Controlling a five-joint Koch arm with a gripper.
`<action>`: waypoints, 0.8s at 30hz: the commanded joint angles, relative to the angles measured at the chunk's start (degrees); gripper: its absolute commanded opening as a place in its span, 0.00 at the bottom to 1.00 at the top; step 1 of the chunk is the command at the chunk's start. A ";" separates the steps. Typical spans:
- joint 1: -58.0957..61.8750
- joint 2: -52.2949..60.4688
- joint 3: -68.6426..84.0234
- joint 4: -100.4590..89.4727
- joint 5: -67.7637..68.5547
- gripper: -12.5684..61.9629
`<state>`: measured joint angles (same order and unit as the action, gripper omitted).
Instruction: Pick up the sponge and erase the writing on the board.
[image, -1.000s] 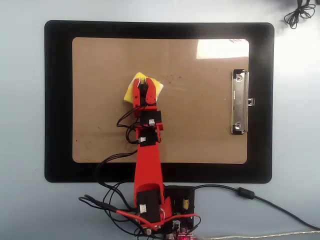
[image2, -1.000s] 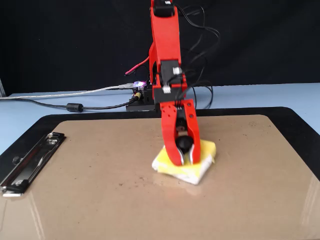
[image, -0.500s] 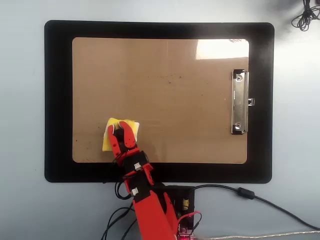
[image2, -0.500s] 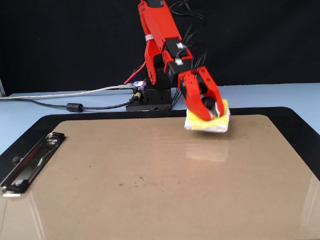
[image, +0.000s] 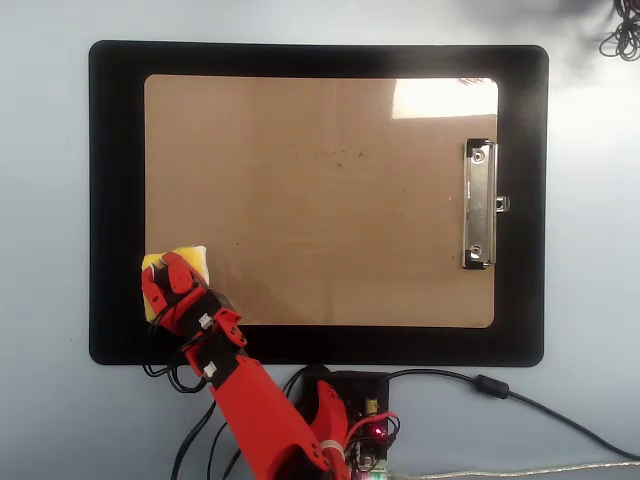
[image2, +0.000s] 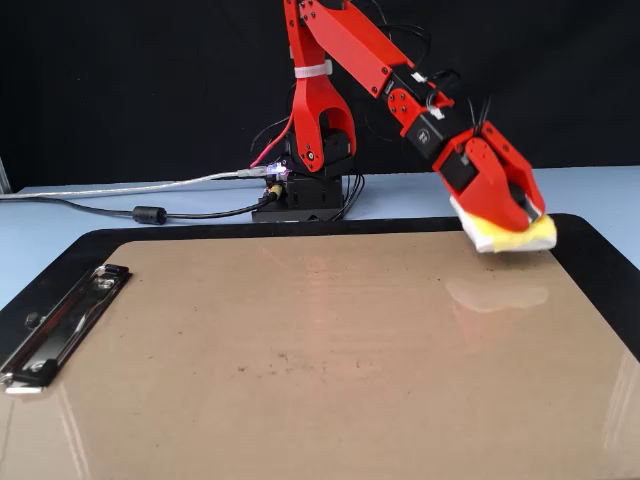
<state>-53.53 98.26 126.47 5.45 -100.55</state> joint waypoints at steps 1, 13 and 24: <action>-0.70 0.79 -2.90 -0.62 -2.11 0.06; -0.70 -3.34 -3.96 -5.10 -2.11 0.58; 2.72 19.51 -13.45 32.34 -2.11 0.59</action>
<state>-51.68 112.68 117.16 25.31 -101.16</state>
